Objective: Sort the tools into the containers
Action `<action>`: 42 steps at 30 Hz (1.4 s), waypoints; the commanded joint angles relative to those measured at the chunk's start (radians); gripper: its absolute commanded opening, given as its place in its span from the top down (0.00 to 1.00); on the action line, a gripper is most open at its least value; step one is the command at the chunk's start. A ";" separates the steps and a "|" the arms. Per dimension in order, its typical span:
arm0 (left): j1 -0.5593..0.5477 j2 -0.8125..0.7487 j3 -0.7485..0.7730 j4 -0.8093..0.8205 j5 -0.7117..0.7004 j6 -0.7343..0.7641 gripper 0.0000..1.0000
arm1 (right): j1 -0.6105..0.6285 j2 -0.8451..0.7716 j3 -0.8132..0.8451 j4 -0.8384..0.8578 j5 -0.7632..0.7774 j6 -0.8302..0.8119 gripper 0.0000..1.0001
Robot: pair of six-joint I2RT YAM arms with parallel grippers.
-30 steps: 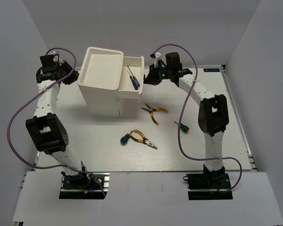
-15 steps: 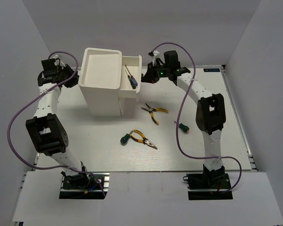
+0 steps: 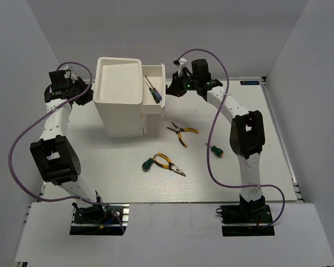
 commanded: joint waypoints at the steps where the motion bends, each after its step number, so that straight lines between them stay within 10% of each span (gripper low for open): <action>1: -0.032 -0.063 0.025 -0.052 0.040 -0.004 0.60 | 0.070 -0.013 0.017 0.100 0.058 -0.031 1.00; 25: -0.032 0.067 0.180 -0.030 -0.065 -0.075 0.52 | 0.050 -0.153 -0.238 0.205 0.300 -0.244 1.00; 42: -0.032 0.115 0.189 0.007 -0.026 -0.093 0.52 | 0.056 0.005 -0.037 0.282 0.324 -0.183 1.00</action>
